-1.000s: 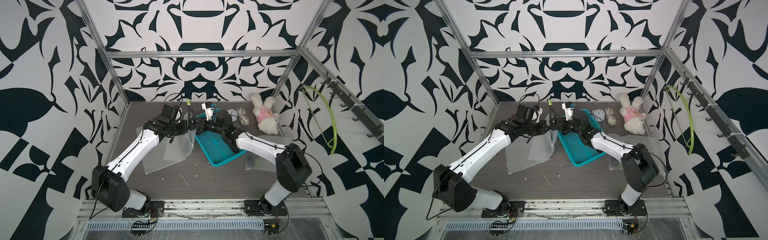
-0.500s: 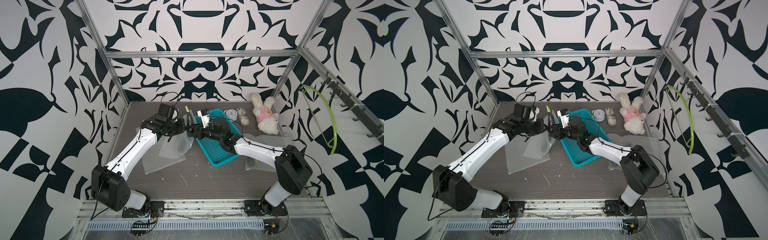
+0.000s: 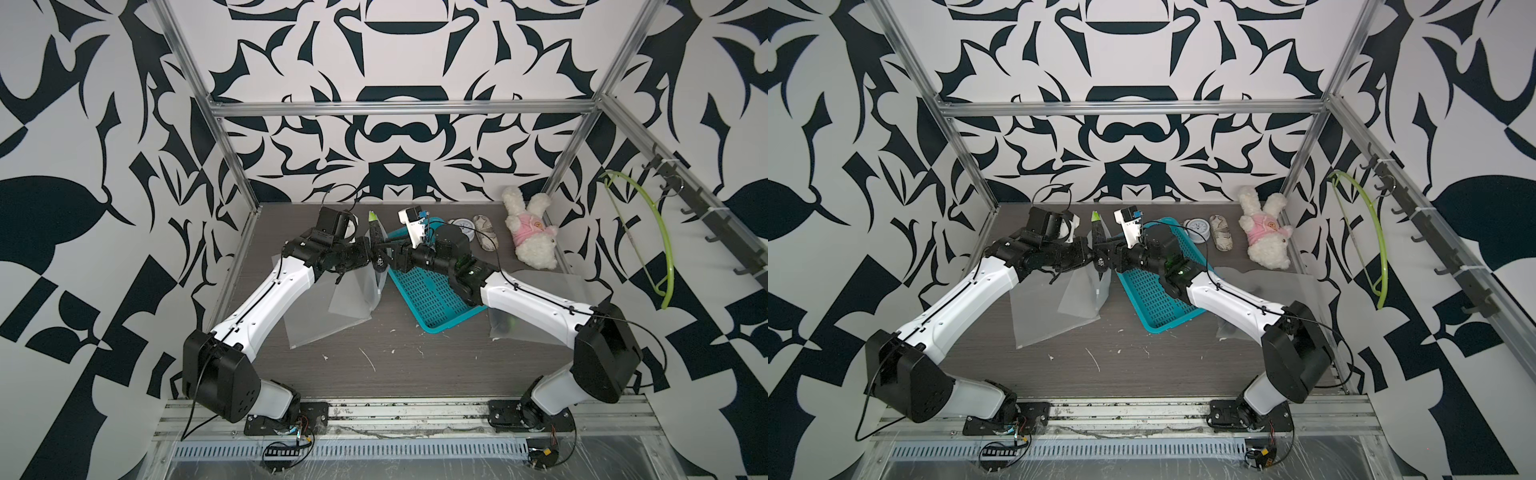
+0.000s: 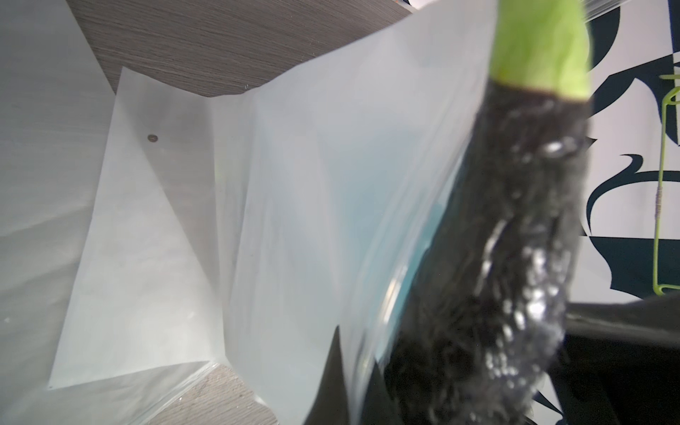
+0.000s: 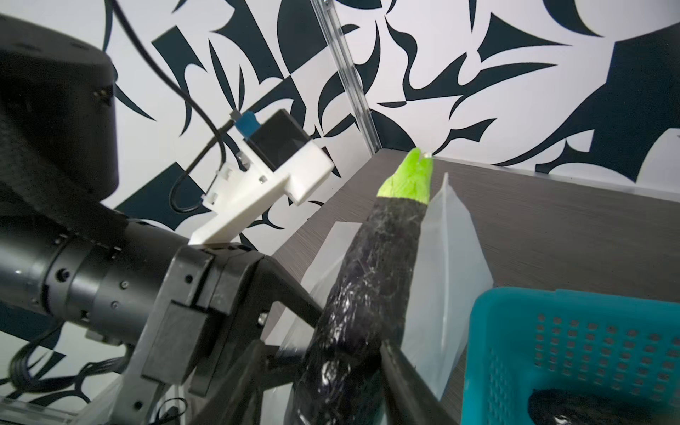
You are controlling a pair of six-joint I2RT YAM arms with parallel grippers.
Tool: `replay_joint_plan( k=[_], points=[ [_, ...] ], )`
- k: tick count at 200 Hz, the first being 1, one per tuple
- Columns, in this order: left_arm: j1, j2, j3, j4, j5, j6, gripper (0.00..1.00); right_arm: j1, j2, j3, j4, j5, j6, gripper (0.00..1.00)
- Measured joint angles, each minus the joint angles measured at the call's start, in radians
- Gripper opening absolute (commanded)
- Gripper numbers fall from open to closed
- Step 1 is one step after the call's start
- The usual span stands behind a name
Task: Place the eggplant in a zip-top bag and seal the zipper
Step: Place the eggplant in the zipper food storage bag.
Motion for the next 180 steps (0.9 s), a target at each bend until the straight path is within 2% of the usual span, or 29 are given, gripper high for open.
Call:
replay_joint_plan(
  k=[36, 144, 180],
  points=[
    [0.0, 0.0, 0.0, 0.0, -0.002, 0.008, 0.0, 0.0, 0.029, 0.037, -0.081, 0.001, -0.009, 0.31],
    [0.008, -0.001, 0.018, -0.032, -0.041, 0.012, 0.0, -0.001, 0.078, 0.109, -0.296, 0.027, -0.011, 0.31],
    [0.011, -0.004, 0.02, -0.022, -0.037, 0.008, 0.0, 0.0, 0.051, 0.04, -0.235, 0.026, 0.037, 0.31]
  ],
)
